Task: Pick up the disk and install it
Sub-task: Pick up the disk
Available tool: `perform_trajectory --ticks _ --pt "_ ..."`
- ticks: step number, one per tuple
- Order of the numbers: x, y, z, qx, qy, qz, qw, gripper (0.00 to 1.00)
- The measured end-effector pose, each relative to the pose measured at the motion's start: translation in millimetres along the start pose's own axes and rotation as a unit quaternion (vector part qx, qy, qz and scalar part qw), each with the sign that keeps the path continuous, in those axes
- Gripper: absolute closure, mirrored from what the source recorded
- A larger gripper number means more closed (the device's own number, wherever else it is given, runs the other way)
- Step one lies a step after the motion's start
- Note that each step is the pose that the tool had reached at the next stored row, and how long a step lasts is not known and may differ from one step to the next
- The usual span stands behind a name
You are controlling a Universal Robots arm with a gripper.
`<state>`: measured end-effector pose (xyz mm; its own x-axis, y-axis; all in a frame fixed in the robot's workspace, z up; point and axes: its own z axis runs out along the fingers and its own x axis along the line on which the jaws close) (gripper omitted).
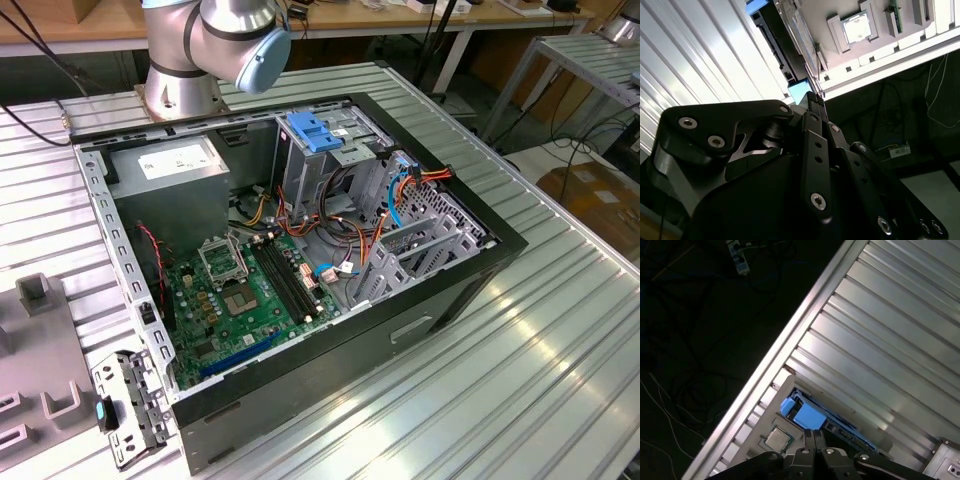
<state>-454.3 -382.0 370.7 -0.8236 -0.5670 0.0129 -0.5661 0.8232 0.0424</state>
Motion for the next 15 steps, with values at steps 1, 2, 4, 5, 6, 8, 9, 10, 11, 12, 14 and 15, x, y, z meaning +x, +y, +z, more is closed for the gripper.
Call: perform_trajectory --ticks 1,2,4,5,6,8,9,10,11,12,14,15 --pt "0.0 0.0 0.0 0.0001 0.0002 -0.004 0.99999 0.89" --pt "0.0 0.0 0.0 0.0001 0.0004 -0.009 0.99996 0.89" --pt "0.0 0.0 0.0 0.0003 0.0009 -0.022 0.99976 0.89" --pt "0.0 0.0 0.1 0.0004 0.0015 -0.035 0.99940 0.89" --pt "0.0 0.0 0.1 0.0007 0.0018 -0.042 0.99913 0.89" --pt "0.0 0.0 0.2 0.0009 0.0025 -0.056 0.99841 0.89" --pt "0.0 0.0 0.2 0.0010 0.0028 -0.064 0.99798 0.89" --pt "0.0 0.0 0.2 0.0011 0.0032 -0.074 0.99722 0.89" --pt "0.0 0.0 0.2 0.0012 0.0035 -0.081 0.99674 0.89" --pt "0.0 0.0 0.2 0.0013 0.0038 -0.088 0.99614 0.89" --pt "0.0 0.0 0.2 0.0014 0.0044 -0.102 0.99481 0.89" --pt "0.0 0.0 0.2 0.0016 0.0049 -0.115 0.99337 0.89"
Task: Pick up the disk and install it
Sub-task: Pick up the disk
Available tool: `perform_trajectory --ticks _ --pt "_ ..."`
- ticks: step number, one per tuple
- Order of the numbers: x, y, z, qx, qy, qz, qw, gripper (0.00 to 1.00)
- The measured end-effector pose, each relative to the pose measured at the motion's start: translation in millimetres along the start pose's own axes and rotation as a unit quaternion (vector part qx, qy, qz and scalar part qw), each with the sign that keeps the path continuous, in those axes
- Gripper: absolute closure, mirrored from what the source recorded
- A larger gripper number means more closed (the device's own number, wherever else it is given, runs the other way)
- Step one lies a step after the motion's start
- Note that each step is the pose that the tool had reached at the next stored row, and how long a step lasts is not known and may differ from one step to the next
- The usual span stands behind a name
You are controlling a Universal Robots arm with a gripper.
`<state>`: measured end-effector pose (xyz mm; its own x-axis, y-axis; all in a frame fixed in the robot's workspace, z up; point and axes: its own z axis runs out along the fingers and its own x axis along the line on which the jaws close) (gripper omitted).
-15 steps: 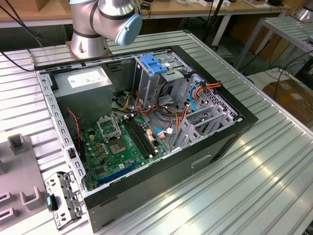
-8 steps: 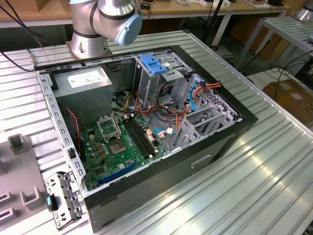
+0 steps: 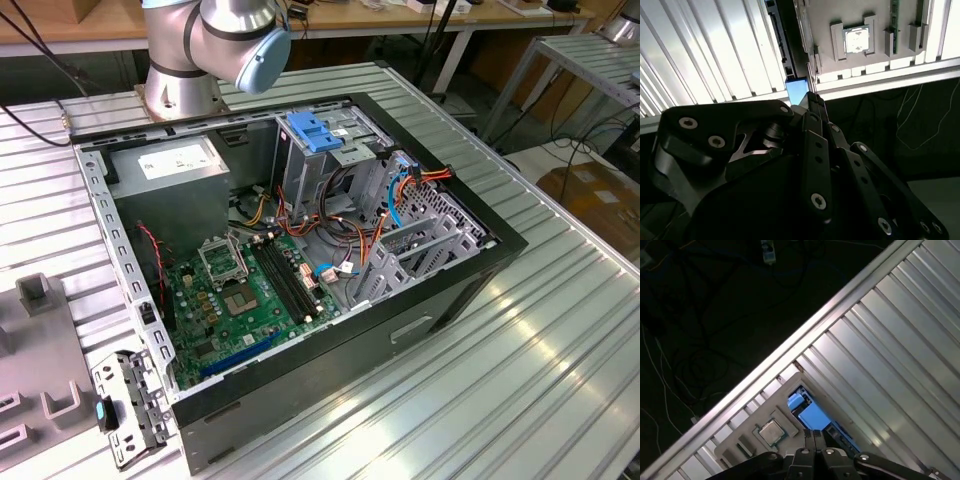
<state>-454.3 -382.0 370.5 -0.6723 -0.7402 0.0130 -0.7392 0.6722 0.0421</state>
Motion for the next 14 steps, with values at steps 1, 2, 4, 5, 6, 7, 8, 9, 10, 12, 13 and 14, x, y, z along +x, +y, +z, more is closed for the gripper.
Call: perform_trajectory --ticks 1,2,4,5,6,7,8,9,10,12,13,14 --pt "0.0 0.0 0.0 0.0001 0.0003 -0.007 0.99998 0.89" --pt "0.0 0.0 0.0 0.0002 0.0006 -0.014 0.99990 0.89" --pt "0.0 0.0 0.0 0.0004 0.0012 -0.030 0.99956 0.89" --pt "0.0 0.0 0.0 0.0007 0.0017 -0.042 0.99910 0.89" --pt "0.0 0.0 0.0 0.0009 0.0022 -0.054 0.99853 0.89" --pt "0.0 0.0 0.0 0.0012 0.0027 -0.069 0.99764 0.89" --pt "0.0 0.0 0.1 0.0014 0.0033 -0.085 0.99634 0.89" --pt "0.0 0.0 0.1 0.0016 0.0038 -0.096 0.99538 0.89" --pt "0.0 0.0 0.2 0.0017 0.0041 -0.105 0.99448 0.89" --pt "0.0 0.0 0.2 0.0020 0.0050 -0.125 0.99210 0.89" --pt "0.0 0.0 0.3 0.0021 0.0055 -0.137 0.99055 0.89" --pt "0.0 0.0 0.3 0.0022 0.0059 -0.147 0.98918 0.89"
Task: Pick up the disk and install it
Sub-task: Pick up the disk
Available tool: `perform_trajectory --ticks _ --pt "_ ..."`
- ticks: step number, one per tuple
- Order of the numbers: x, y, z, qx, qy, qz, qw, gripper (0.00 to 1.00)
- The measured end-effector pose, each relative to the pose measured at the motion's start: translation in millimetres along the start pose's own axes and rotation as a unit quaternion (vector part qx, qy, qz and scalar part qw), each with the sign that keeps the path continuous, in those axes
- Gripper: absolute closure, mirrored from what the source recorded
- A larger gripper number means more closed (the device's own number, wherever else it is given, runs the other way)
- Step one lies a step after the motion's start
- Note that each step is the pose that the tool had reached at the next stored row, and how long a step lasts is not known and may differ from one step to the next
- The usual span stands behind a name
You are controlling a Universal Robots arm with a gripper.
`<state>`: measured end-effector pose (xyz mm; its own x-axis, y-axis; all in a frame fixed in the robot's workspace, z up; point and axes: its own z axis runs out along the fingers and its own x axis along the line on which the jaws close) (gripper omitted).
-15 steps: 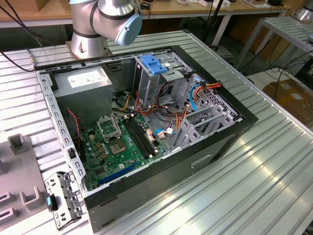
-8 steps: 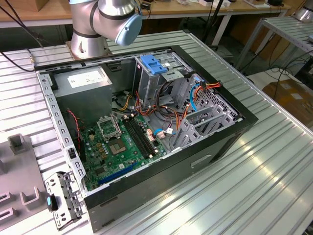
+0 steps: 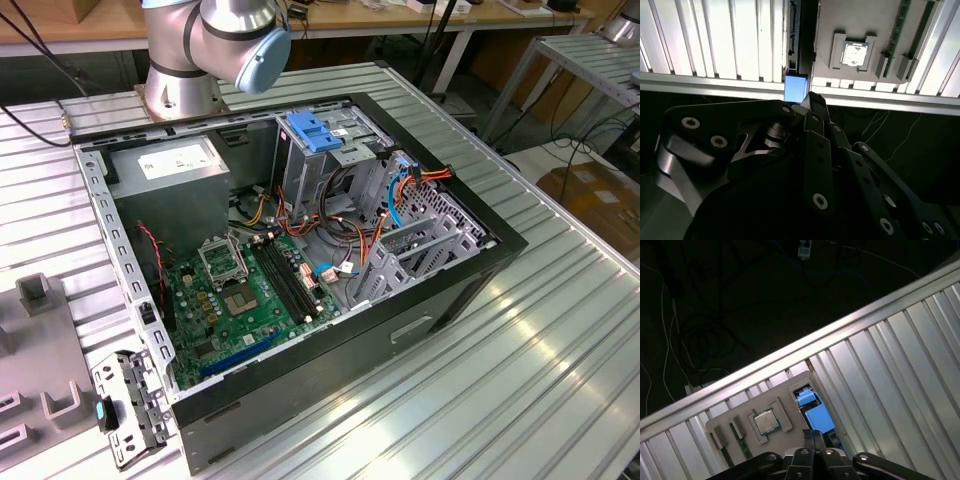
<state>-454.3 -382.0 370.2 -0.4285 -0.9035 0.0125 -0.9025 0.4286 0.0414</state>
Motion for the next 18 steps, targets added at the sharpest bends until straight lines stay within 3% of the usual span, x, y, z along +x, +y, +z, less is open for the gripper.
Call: perform_trajectory --ticks 2,9,13,18 --pt "0.0 0.0 0.0 0.0003 0.0004 -0.012 0.99993 0.89" --pt "0.0 0.0 0.2 0.0006 0.0008 -0.022 0.99975 0.89" --pt "-0.1 0.0 1.8 0.0013 0.0024 -0.064 0.99794 0.89" --pt "-4.6 1.9 4.5 0.0110 0.0005 -0.085 0.99632 0.89"
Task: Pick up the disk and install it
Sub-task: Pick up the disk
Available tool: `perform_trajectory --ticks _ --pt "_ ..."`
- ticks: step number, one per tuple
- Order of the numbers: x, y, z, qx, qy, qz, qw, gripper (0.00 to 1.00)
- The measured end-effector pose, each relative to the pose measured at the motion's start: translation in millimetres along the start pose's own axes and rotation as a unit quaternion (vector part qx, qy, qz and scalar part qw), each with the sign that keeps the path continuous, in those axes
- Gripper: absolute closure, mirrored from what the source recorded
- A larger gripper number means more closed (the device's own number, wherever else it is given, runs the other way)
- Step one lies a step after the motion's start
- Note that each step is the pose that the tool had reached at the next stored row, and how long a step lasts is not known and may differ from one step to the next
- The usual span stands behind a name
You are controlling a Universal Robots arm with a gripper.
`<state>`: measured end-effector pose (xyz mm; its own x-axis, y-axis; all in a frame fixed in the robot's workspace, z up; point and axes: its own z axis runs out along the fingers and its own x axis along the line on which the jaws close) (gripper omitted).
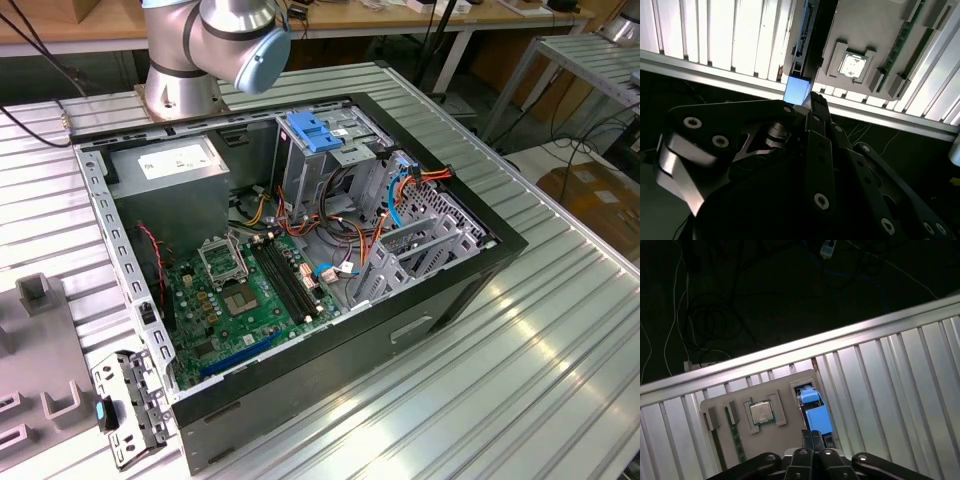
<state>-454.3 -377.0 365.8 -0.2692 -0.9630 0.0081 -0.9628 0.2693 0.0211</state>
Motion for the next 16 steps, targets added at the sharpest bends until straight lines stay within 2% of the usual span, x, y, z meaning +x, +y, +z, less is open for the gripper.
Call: perform_trajectory --ticks 2,3,4,5,6,8,9,10,12,14,15,16 --pt "-0.5 0.1 1.5 0.0020 -0.0003 -0.011 0.99994 0.89" --pt "-0.5 0.0 2.3 0.0021 -0.0002 -0.019 0.99981 0.89" --pt "-0.5 0.0 2.9 0.0021 0.0000 -0.028 0.99961 0.83" --pt "-0.6 0.1 3.7 0.0022 0.0000 -0.037 0.99930 0.83" --pt "-0.6 0.1 5.0 0.0022 0.0001 -0.054 0.99855 0.76" --pt "-0.6 0.0 6.8 0.0023 0.0003 -0.074 0.99724 0.64" --pt "-0.6 0.0 8.3 0.0024 0.0004 -0.088 0.99609 0.58" --pt "-0.6 0.0 9.7 0.0025 0.0007 -0.100 0.99497 0.58" --pt "-0.6 0.0 12.5 0.0025 0.0008 -0.113 0.99364 0.58" --pt "-0.3 1.5 15.0 0.0029 0.0007 -0.121 0.99270 0.58" --pt "0.8 5.7 16.4 0.0052 -0.0001 -0.121 0.99267 0.58" --pt "1.0 6.2 16.6 0.0056 -0.0003 -0.121 0.99266 0.58"
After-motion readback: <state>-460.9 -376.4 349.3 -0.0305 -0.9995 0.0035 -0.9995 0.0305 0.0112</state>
